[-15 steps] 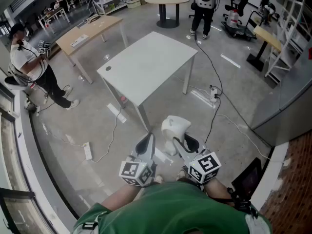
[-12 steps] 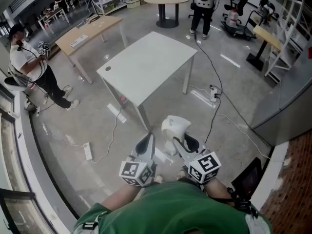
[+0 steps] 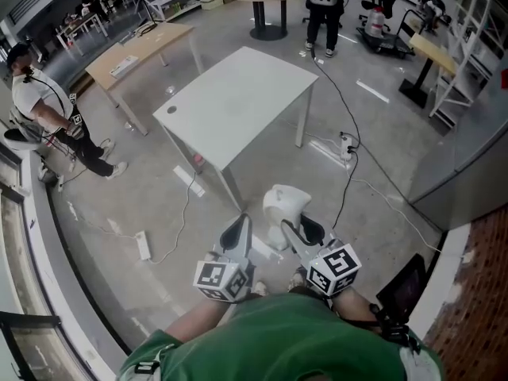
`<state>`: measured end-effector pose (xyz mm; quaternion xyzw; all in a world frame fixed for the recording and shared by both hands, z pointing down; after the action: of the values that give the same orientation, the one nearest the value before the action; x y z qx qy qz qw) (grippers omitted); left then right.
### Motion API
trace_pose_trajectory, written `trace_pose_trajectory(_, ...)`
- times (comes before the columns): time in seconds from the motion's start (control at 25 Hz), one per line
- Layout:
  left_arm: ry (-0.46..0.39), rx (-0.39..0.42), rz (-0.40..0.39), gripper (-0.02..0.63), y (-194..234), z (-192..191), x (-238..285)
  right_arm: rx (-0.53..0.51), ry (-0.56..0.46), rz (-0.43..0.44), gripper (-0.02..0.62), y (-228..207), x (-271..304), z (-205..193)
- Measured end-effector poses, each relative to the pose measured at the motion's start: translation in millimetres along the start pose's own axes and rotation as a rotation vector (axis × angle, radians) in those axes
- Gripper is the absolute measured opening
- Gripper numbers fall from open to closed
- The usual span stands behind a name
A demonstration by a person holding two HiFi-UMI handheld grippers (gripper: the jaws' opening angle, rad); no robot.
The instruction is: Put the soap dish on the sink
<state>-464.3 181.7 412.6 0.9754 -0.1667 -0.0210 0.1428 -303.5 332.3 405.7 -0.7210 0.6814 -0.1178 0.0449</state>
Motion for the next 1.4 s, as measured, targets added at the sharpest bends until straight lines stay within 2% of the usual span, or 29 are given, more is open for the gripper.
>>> trace_pose_trajectory(0.32, 0.016, -0.003, -0.021, 0.006, -13.2, -5.1, 15.3, 0.009, -0.016, -0.023, 0.140, -15.6, -11.0, 4.1)
trace_pose_trajectory(0.68, 0.035, 0.012, -0.027, 0.006, -56.2, -7.2, 55.9, 0.024, -0.051, -0.059, 0.140, -66.2, -38.8, 14.9)
trace_pose_trajectory(1.4, 0.058, 0.045, -0.136, 0.006, -124.0, -36.6, 129.1, 0.052, -0.084, -0.175, 0.140, -152.8, -97.9, 20.9)
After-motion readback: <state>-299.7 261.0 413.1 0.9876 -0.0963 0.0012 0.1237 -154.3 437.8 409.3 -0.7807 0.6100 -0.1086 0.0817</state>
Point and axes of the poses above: the fingertips, and each gripper's own axes: x forward along the fingers, y to its left, z out of its top, the point moved 10 cm from there along -x, backward along the fingers, and after that the axes turned 2 degrees about -y, right-handed, at the moved point
